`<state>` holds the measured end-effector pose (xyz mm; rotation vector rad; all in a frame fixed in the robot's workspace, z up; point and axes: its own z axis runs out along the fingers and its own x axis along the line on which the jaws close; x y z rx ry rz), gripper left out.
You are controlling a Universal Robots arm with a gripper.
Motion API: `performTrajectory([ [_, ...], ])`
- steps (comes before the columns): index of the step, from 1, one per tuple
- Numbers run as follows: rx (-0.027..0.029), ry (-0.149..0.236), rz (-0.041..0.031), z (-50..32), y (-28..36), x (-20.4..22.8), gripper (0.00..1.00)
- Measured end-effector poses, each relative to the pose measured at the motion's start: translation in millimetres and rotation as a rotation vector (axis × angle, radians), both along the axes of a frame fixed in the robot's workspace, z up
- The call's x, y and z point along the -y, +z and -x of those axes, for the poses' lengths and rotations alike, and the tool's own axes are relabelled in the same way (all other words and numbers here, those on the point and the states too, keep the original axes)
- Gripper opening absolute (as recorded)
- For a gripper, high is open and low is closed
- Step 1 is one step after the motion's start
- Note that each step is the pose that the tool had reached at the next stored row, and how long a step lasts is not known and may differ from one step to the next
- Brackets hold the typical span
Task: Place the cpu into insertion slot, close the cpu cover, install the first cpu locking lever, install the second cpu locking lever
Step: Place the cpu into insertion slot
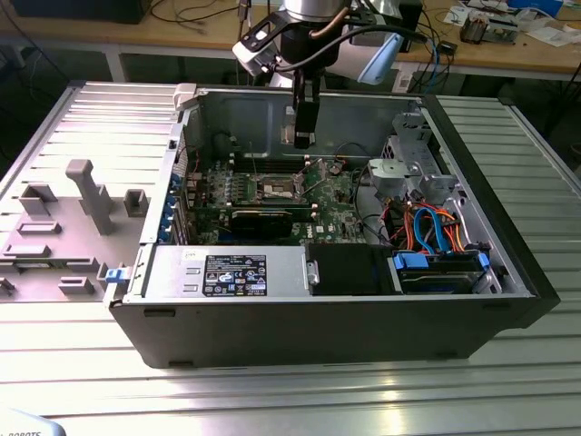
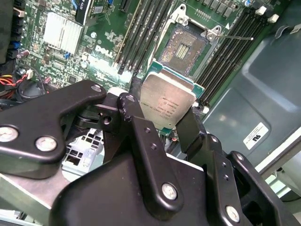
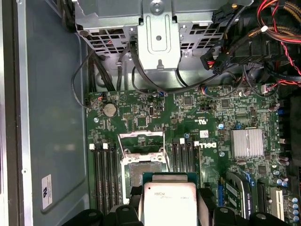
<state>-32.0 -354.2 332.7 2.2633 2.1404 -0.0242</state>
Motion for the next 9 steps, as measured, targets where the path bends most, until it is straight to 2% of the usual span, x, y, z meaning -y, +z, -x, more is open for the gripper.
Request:
performTrajectory([
  [6, 0.0017, 0.000, -0.0002, 0.4, -0.4, 0.0, 0.54],
  [9, 0.0047, 0.002, -0.0001, 0.5, -0.7, 0.0, 0.54],
])
